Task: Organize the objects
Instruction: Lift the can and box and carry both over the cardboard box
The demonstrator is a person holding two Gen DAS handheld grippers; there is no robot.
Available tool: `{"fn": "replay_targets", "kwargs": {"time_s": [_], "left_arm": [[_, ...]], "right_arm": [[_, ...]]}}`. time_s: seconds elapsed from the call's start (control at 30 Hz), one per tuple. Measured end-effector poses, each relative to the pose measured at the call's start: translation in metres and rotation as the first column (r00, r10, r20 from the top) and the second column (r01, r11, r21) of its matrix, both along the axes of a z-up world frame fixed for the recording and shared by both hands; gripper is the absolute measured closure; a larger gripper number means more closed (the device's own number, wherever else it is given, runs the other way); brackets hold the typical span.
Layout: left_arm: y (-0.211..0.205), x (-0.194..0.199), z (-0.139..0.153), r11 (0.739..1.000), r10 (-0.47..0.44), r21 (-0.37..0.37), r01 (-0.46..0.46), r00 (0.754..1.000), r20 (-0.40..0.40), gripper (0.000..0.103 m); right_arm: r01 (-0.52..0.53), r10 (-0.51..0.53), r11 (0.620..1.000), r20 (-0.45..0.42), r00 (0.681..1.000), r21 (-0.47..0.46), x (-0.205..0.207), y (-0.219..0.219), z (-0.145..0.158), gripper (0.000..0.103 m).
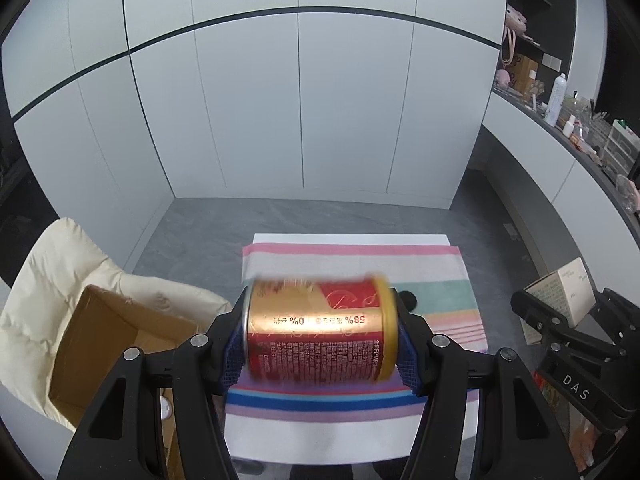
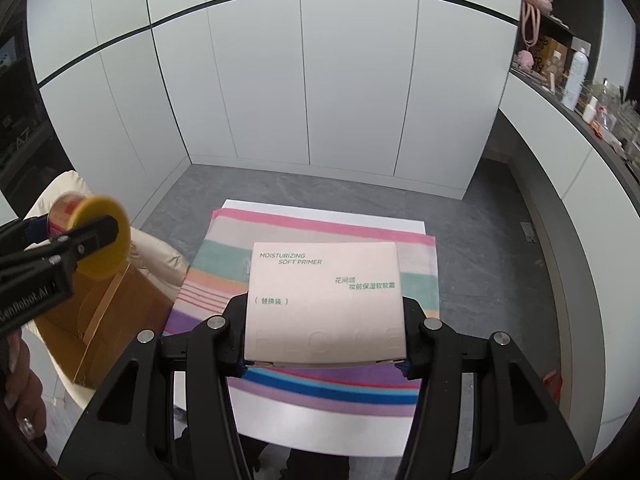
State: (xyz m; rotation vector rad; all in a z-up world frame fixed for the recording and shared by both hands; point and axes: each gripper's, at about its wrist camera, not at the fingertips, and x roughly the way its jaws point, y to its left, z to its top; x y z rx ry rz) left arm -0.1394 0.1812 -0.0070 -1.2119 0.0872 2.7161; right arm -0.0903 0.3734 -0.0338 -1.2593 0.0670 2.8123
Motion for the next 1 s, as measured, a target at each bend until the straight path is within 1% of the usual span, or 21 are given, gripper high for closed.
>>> {"fn": "replay_targets", "kwargs": {"time_s": [0.07,0.17,0.33,0.43,0.67,0.8,0.93,1.0], "left_arm": [[-0.002,0.011,0.001,1.000,-0.019,0.008,0.019,1.000,0.001,0.040],[-0.006,0.032,0.002,0.999,-0.034,-0.004,0.033,0.999,-0.016,0.040],[-0.012,0.058,-0.005,0.999,-0.033,-0.001,0.033,0.999,-0.006,0.040],[-0.019,0.070,-0.011,1.000,-0.014,-0.006,0.015,1.000,0.009,0.040],[-0.044,0.113,-0.024,0.999,0.032,-0.006,-0.032,0.999,0.040,0.040],[-0.057,0.135,-0.031,0.998,0.061,-0.006,-0.061,0.997,0.048,0.040],[-0.071,0.155,-0.038,0.998,0.070,0.001,-0.071,0.995,0.067,0.040],[-0.077,0.164,-0.042,0.997,0.074,-0.003,-0.074,0.995,0.073,0.040]], "right_arm": [[0.009,-0.009,1.000,-0.008,1.000,-0.001,0.015,0.001,0.000,0.049],[0.023,-0.023,1.000,-0.011,1.000,0.016,0.037,0.002,-0.002,0.049],[0.022,-0.022,1.000,0.005,1.000,-0.004,0.070,0.003,-0.010,0.049],[0.026,-0.026,1.000,0.014,1.000,0.004,0.088,0.002,-0.015,0.049],[0.019,-0.017,0.999,0.049,0.999,-0.044,0.127,-0.002,-0.029,0.049],[0.022,-0.019,0.999,0.070,0.997,-0.046,0.146,-0.005,-0.039,0.049],[0.016,-0.009,0.997,0.089,0.996,-0.079,0.165,-0.007,-0.047,0.049],[0.015,-0.008,0.997,0.099,0.995,-0.076,0.175,-0.009,-0.052,0.049]]}}
